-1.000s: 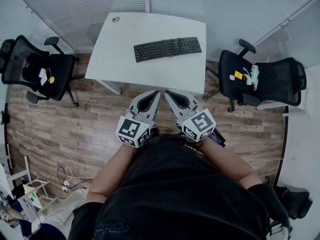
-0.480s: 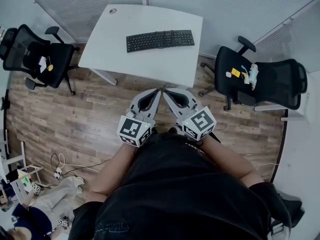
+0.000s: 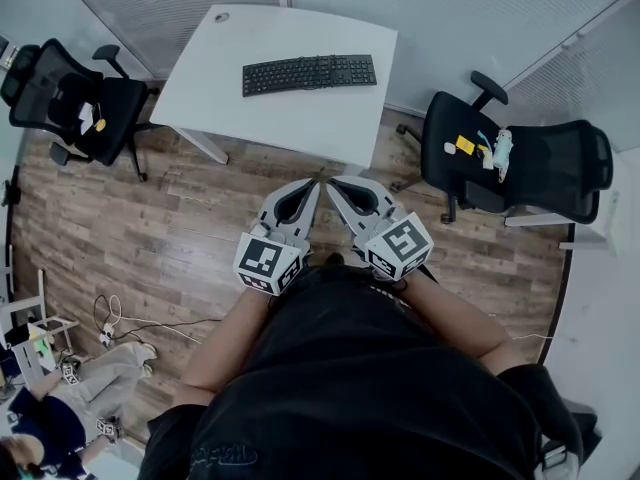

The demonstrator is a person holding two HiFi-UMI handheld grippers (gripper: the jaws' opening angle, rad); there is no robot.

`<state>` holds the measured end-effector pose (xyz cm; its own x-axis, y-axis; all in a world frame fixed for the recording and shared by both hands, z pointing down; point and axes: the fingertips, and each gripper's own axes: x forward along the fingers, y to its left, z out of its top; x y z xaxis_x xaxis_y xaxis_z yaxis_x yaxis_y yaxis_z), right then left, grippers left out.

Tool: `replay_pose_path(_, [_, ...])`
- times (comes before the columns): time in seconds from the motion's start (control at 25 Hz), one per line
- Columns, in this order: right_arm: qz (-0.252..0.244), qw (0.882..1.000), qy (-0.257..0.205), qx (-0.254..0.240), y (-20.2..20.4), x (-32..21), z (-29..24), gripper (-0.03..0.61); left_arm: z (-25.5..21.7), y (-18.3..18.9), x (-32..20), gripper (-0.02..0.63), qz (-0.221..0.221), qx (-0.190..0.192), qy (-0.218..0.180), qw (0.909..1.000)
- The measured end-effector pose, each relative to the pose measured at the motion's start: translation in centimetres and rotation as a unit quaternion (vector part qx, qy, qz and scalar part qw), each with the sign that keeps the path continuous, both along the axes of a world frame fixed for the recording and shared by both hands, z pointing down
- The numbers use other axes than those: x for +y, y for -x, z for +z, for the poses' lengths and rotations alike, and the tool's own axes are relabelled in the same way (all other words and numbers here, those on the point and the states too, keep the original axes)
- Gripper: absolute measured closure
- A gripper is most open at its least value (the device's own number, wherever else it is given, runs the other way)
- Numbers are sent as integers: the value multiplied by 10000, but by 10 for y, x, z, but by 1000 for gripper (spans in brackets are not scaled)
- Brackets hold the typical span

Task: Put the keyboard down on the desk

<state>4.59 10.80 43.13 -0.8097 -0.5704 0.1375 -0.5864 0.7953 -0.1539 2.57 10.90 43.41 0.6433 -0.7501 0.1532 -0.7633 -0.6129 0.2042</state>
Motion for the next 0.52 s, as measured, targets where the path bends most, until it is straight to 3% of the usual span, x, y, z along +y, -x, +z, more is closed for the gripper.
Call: replay_pose_path(0.52, [-86, 9999, -22, -74, -17, 15, -2, 557, -1, -16, 15, 598, -84, -109, -13, 9999])
